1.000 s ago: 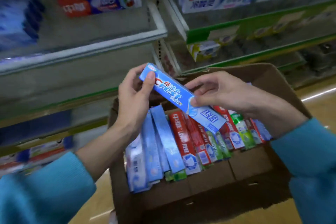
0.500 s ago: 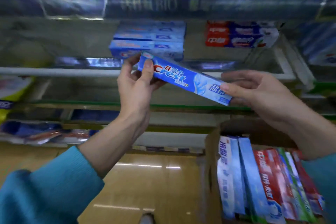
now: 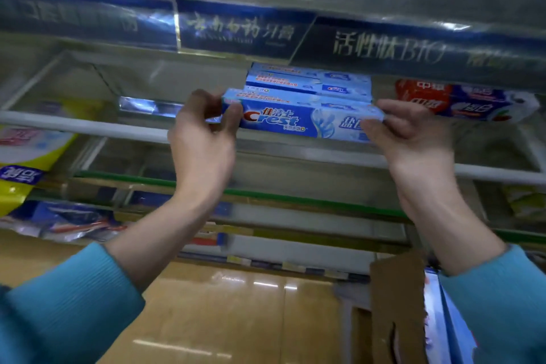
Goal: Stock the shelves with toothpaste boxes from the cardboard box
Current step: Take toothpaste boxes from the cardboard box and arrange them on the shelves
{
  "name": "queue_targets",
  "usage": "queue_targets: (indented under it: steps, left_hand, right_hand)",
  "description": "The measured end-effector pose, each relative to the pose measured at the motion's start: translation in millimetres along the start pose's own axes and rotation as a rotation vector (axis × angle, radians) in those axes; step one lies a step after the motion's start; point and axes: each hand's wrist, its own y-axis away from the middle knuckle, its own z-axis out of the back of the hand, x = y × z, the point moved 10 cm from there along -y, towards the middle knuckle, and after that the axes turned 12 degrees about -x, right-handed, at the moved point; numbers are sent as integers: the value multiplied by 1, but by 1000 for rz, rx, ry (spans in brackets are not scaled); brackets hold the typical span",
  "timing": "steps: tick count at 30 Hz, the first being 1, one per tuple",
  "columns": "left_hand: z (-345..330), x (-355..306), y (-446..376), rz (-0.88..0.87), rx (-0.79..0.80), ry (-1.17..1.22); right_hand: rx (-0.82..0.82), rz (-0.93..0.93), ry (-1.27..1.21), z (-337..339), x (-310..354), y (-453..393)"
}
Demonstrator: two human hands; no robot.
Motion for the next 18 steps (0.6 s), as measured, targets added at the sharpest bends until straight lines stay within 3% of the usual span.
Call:
queue_targets:
  steps: [5, 18]
  left_hand:
    - [-8, 1, -3, -121, 57, -109]
    - [-24, 9, 2, -127, 159, -154]
  right_hand:
    - [-50, 52, 118, -4, -5, -3]
    - [-61, 48, 255, -2, -22, -4]
